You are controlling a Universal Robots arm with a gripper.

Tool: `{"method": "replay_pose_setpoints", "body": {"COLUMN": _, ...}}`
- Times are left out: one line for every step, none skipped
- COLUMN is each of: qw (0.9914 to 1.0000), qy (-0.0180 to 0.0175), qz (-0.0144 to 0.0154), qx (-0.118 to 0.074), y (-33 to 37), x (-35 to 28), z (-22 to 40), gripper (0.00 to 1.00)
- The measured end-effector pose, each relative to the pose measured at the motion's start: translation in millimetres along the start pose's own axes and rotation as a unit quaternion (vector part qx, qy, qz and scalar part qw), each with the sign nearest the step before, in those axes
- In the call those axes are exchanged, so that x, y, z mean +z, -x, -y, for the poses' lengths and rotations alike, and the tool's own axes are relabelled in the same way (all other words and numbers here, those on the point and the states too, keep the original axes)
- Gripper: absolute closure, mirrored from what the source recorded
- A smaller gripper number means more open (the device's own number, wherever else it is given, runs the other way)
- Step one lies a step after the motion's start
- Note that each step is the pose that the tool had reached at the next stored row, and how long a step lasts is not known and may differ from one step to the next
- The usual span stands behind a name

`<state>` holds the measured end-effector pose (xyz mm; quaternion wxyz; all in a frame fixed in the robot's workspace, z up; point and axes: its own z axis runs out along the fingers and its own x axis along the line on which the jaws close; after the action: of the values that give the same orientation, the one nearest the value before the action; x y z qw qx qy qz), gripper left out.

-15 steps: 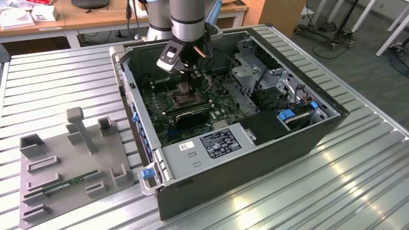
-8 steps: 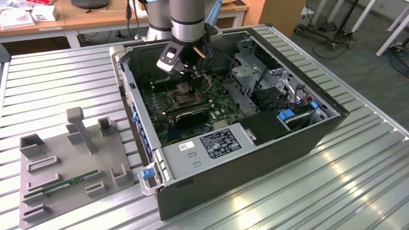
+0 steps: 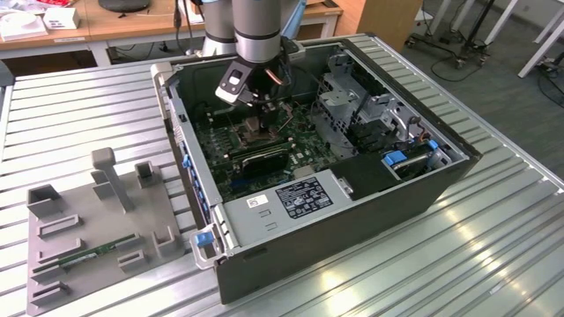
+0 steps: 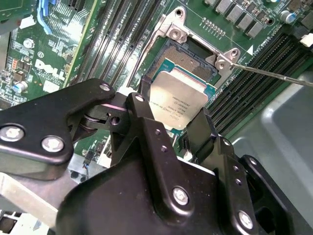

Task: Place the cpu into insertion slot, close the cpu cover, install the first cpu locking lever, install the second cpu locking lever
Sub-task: 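Place the cpu into insertion slot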

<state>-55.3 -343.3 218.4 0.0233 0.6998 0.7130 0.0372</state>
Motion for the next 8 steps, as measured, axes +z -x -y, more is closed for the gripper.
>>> {"method": "replay_pose_setpoints", "body": {"qw": 1.00000, "qy": -0.0003, "qz": -0.0001, "qx": 0.000, "y": 0.0, "x": 1.2, "z": 0.2, "gripper": 0.46}}
{"method": "replay_pose_setpoints", "body": {"qw": 1.00000, "qy": -0.0005, "qz": -0.0001, "qx": 0.000, "y": 0.0, "x": 2.1, "z": 0.3, "gripper": 0.46}}
{"method": "replay_pose_setpoints", "body": {"qw": 1.00000, "qy": -0.0005, "qz": 0.0000, "qx": 0.000, "y": 0.1, "x": 2.4, "z": 0.4, "gripper": 0.46}}
{"method": "replay_pose_setpoints", "body": {"qw": 1.00000, "qy": -0.0006, "qz": 0.0000, "qx": 0.000, "y": 0.1, "x": 2.4, "z": 0.4, "gripper": 0.46}}
{"method": "replay_pose_setpoints", "body": {"qw": 1.00000, "qy": -0.0006, "qz": 0.0001, "qx": 0.000, "y": 0.1, "x": 2.4, "z": 0.4, "gripper": 0.46}}
{"method": "replay_pose_setpoints", "body": {"qw": 1.00000, "qy": -0.0006, "qz": 0.0001, "qx": 0.000, "y": 0.1, "x": 2.5, "z": 0.4, "gripper": 0.46}}
{"method": "replay_pose_setpoints", "body": {"qw": 1.00000, "qy": -0.0006, "qz": 0.0000, "qx": 0.000, "y": 0.0, "x": 2.6, "z": 0.4, "gripper": 0.46}}
{"method": "replay_pose_setpoints", "body": {"qw": 1.00000, "qy": -0.0006, "qz": 0.0000, "qx": 0.000, "y": 0.0, "x": 2.6, "z": 0.4, "gripper": 0.46}}
